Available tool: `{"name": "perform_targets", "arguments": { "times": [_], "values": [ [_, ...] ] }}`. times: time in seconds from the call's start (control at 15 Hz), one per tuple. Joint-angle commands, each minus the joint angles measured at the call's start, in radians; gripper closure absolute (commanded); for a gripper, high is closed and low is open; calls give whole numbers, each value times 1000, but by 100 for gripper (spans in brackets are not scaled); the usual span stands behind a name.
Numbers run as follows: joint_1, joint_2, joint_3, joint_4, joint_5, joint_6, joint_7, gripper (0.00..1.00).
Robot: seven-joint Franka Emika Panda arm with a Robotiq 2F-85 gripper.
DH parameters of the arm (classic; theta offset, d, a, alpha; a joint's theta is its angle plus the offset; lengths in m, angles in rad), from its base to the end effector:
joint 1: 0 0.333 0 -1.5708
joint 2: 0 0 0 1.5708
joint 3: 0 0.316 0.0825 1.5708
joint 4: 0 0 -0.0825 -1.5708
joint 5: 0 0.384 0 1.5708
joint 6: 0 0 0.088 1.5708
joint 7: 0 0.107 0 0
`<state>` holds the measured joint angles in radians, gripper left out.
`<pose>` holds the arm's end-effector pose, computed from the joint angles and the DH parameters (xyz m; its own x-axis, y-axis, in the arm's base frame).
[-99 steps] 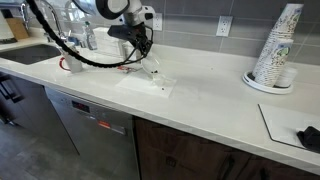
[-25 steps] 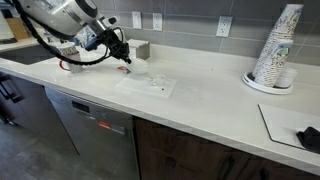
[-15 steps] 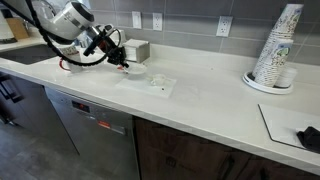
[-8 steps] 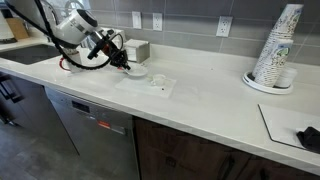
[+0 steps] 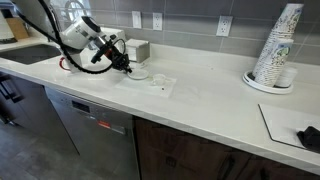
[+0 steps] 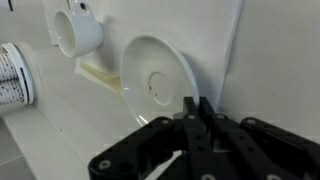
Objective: Pour the contents of the white plate into the white mug
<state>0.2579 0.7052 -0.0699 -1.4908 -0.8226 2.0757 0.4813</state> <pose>0.7049 0.1047 0.2614 0.9770 0.2048 0.0588 0.1124 -0.7298 0.6744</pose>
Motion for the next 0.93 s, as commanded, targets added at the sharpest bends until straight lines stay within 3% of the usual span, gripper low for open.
{"name": "perform_targets", "arguments": {
  "times": [0.0,0.07,0.2,0.47,0.73,0.87],
  "values": [
    [3,35,0,48,5,-36,-26,98],
    [4,34,0,48,5,-36,-29,71],
    [6,20,1,42,2,-34,-31,61],
    [12,-67,10,-16,10,-45,-37,31],
    [3,-191,56,-84,87,-141,-78,1],
    [-45,-274,98,-138,186,-145,-173,0]
  ]
}}
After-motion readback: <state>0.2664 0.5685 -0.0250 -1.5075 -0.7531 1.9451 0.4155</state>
